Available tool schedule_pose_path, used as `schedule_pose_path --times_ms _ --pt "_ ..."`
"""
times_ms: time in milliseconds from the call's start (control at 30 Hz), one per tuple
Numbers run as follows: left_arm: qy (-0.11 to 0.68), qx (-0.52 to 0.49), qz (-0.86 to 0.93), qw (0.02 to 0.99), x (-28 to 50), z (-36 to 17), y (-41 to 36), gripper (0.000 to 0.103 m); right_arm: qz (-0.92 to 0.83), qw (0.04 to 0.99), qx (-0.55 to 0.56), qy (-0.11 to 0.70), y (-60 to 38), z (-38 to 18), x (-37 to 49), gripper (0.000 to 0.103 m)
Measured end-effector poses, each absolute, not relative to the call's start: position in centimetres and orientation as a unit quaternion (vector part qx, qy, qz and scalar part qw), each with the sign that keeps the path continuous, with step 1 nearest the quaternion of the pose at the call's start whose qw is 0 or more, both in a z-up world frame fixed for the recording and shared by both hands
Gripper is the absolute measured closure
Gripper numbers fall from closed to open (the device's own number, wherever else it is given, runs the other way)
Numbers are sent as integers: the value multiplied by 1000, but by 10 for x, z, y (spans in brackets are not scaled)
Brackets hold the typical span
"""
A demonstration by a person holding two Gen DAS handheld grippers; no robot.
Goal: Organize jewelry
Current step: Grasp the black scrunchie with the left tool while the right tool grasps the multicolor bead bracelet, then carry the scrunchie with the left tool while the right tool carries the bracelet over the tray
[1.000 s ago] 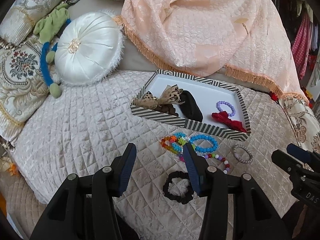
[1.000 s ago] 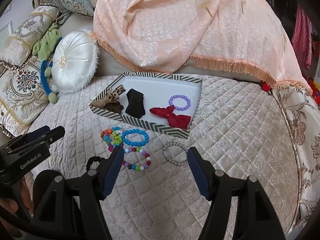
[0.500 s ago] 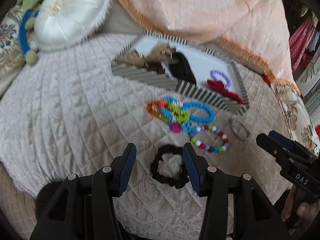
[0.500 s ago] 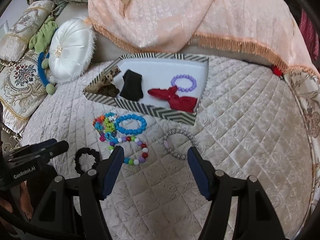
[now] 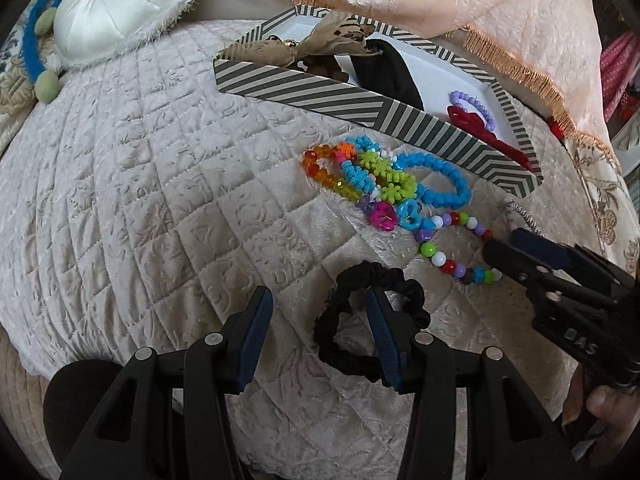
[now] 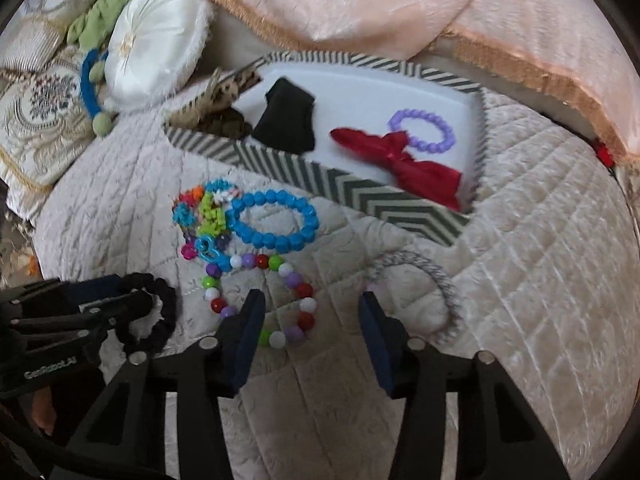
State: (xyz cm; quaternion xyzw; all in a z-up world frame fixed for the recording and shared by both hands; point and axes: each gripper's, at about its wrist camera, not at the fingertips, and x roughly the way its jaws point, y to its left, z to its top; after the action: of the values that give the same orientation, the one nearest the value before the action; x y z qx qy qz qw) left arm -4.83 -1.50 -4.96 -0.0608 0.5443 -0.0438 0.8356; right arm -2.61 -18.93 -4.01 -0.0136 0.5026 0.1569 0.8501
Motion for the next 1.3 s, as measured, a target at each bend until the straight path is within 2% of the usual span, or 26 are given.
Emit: schedule_pose_path --times_ms 133,200,233,733,1300 --pt "542 -44 -45 838 -48 -52 -21 74 152 851 -39 501 -182 -49 -22 74" --pt "534 -53 -48 842 -47 -52 -19 87 147 854 -44 497 -182 -49 -22 90" --pt "532 -55 -44 844 -47 -52 -16 103 145 855 -47 495 -183 -48 -22 94" --pt "490 -82 -70 865 -50 -8 -12 103 167 887 -11 431 -197 12 -43 94" --pt "453 -32 -80 887 -25 35 -38 103 165 902 -19 400 -210 53 -35 94"
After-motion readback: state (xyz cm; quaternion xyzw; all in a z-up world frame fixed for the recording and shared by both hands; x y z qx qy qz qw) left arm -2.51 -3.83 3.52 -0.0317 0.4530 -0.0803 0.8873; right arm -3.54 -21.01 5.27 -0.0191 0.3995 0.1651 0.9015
